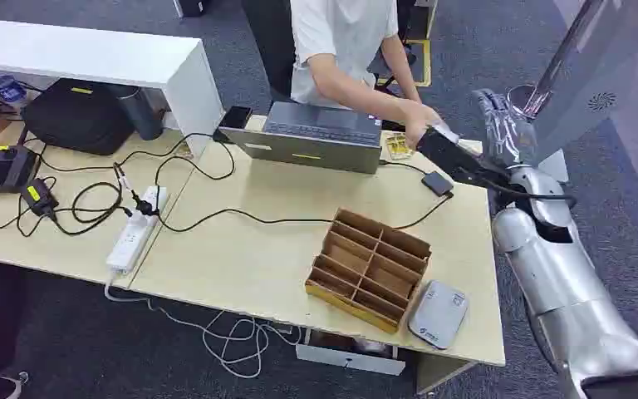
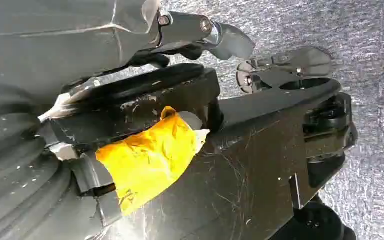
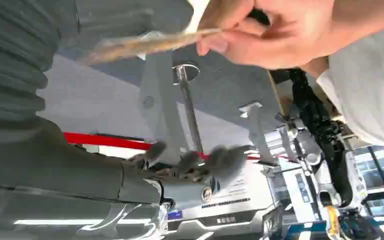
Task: Pass the card to the sensor for recognition and then transmit it.
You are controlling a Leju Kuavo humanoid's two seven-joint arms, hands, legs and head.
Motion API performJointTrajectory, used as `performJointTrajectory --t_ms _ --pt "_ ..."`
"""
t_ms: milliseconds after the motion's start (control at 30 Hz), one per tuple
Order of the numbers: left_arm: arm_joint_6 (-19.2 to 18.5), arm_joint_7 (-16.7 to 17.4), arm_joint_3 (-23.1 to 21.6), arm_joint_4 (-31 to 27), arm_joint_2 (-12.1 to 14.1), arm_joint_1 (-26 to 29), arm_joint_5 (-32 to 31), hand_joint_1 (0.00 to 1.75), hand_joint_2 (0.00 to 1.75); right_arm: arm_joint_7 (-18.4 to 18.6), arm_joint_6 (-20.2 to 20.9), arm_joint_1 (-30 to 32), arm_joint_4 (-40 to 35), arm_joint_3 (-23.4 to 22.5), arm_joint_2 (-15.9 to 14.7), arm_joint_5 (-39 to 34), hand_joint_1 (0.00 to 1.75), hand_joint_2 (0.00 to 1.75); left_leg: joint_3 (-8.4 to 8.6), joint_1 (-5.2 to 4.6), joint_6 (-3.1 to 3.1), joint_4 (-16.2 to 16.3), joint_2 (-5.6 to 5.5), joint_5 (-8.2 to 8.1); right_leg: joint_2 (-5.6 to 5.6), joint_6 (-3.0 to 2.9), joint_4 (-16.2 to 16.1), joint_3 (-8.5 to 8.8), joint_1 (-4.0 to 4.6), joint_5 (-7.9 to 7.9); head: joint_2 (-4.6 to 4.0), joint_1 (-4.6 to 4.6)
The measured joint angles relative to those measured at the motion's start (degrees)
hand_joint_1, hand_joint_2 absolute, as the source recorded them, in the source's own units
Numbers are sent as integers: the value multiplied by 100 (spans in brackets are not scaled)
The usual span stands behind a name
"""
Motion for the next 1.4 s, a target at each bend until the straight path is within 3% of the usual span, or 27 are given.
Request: performJointTrajectory --t_ms 1000,1167,1400 --pt "-171 -155 59 0 15 32 20 0 175 -61 -83 99 -83 83 -26 -208 175 175 1 -1 0 2 2 0 4 0 -1 -4 -1 0 0 0" --pt "-140 -103 129 0 15 30 87 0 175 -197 -131 290 -322 83 -153 -225 175 175 1 -2 1 2 2 0 3 0 -2 -4 -2 0 0 0" --pt "-140 -96 236 0 31 31 229 0 175 -463 -310 1083 -1395 18 -587 -114 175 175 0 -1 1 2 0 -2 0 0 -6 -5 -1 0 0 -2"
